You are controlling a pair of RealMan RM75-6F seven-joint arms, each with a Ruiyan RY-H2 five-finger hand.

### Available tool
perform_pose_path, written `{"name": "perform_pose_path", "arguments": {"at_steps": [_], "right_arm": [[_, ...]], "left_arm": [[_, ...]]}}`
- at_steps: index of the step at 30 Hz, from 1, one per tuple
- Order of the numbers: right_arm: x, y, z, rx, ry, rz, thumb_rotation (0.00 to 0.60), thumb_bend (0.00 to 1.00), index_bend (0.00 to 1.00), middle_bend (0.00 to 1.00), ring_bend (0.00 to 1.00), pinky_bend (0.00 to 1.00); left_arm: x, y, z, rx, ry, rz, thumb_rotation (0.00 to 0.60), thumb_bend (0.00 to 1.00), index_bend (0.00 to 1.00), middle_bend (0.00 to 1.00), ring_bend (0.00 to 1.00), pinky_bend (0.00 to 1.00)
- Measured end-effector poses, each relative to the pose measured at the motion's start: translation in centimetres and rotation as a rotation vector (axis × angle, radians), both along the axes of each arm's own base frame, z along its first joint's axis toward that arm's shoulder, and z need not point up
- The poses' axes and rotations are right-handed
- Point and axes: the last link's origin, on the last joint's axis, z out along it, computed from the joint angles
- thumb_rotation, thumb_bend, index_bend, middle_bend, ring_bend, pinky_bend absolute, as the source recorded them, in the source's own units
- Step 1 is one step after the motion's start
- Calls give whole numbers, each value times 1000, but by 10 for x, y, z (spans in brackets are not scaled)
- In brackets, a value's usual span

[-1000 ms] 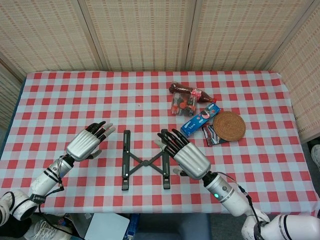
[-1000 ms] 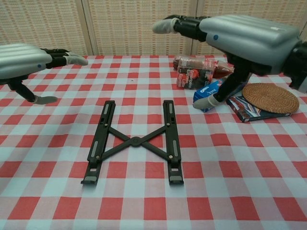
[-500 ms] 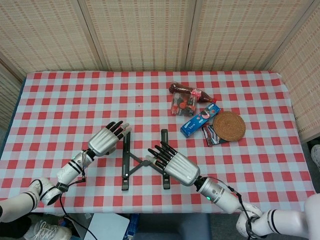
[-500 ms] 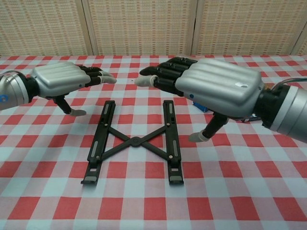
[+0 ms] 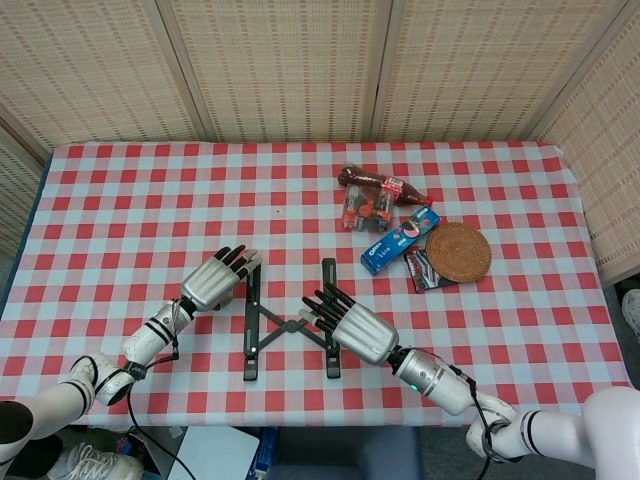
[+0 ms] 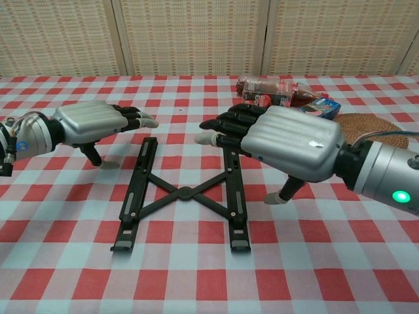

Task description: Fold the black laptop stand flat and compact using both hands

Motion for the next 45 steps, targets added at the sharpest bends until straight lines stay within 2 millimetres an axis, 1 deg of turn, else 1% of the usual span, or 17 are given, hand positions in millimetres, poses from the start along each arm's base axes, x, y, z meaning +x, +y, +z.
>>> {"name": "perform_pose_path", "arguments": {"at_steps": [6,13,19,35,45], "right_arm": [[-4,-4,-9,-3,23,7,600,0,0,0,0,0],[-7,-4,-23,-2,40,21,600,0,0,0,0,0],[-7,-5,-32,-8,44,34,600,0,0,0,0,0],[-1,-3,-47,-23,40,58,600,0,0,0,0,0],[-3,-5,-53,-33,57,65,600,0,0,0,0,0]], "left_arm": [[0,-1,-5,-12,-10,7,600,272,0,0,0,160],[3,-4,-11,-26,-30,10,600,272,0,0,0,160],[5,-5,-13,-31,-45,11,600,272,0,0,0,160],[9,-8,-19,-52,-76,27,600,272,0,0,0,160],[10,-9,-22,-58,-84,33,600,272,0,0,0,160]]}}
